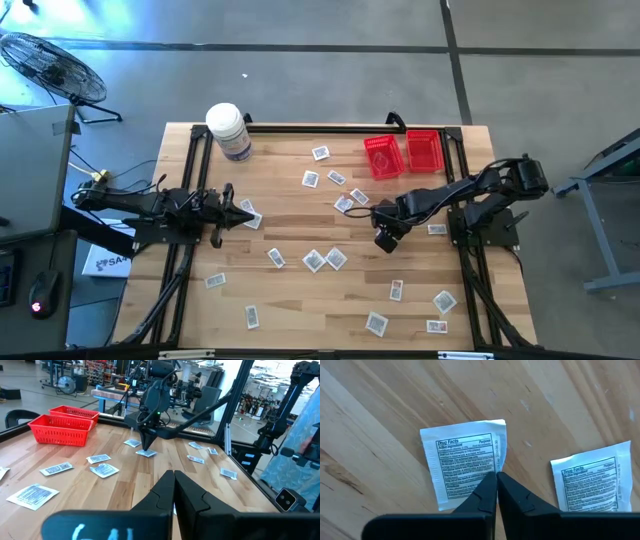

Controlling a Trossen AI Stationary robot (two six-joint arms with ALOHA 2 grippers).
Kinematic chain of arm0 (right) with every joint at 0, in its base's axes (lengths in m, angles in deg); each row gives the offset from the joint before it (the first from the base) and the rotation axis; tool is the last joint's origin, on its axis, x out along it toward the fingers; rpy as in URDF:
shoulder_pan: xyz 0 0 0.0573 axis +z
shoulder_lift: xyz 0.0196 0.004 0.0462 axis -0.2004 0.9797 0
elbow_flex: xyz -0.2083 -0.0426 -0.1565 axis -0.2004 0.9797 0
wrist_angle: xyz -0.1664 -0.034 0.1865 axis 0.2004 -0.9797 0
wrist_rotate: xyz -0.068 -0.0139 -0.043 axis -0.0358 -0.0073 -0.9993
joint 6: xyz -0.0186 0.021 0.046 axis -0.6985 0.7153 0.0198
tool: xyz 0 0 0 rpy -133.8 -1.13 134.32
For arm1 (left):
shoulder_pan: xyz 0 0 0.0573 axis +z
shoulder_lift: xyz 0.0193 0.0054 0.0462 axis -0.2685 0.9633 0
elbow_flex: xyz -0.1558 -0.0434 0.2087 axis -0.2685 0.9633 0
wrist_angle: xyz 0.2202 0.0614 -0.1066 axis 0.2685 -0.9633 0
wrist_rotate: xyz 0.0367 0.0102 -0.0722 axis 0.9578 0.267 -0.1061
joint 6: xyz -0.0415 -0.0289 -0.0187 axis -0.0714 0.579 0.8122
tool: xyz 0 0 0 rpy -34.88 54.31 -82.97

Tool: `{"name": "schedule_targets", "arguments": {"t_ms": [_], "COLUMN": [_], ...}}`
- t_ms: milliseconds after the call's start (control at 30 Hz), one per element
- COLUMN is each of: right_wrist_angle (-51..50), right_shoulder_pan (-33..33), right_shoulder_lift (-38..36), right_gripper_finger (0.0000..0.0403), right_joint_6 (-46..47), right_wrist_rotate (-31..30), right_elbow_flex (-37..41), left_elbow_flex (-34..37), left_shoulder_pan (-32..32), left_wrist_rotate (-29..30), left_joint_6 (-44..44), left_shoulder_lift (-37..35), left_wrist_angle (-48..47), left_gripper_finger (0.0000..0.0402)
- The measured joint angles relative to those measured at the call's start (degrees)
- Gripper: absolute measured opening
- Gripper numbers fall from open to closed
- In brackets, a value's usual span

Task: Pick & Place First Aid Supplies
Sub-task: Put the towelette pack into the left red bin

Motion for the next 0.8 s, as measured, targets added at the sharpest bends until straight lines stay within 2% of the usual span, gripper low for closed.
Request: {"name": "schedule_targets", "arguments": {"t_ms": [167,467,667,800], "right_wrist_angle": [-5.75,-18.82,-24.53,-22.07], "right_shoulder_pan": [0.03,-2.23,-10.58,-19.31], "right_shoulder_lift": [-0.01,-0.16,-0.25,0.0], "right_gripper_finger": [0.0003,0.0001,0.0001,0.0001], "right_joint_6": [0.98,-2.14,3.63,1.2], "right_wrist_rotate": [-2.28,-12.71,-25.26,-27.58], "right_elbow_flex": [-3.59,-19.81,-27.93,-27.97], "left_elbow_flex": [0.0,0.0,0.0,0.0], "left_shoulder_pan": [0.0,0.0,0.0,0.0], "left_wrist_rotate": [0.0,0.0,0.0,0.0], "left_joint_6": [0.0,0.0,0.0,0.0], "left_shoulder_lift": [0.02,0.0,0.0,0.0], "left_wrist_angle": [0.0,0.0,-0.02,0.0], "left_gripper_finger": [0.0001,0.0001,0.0001,0.0001]}}
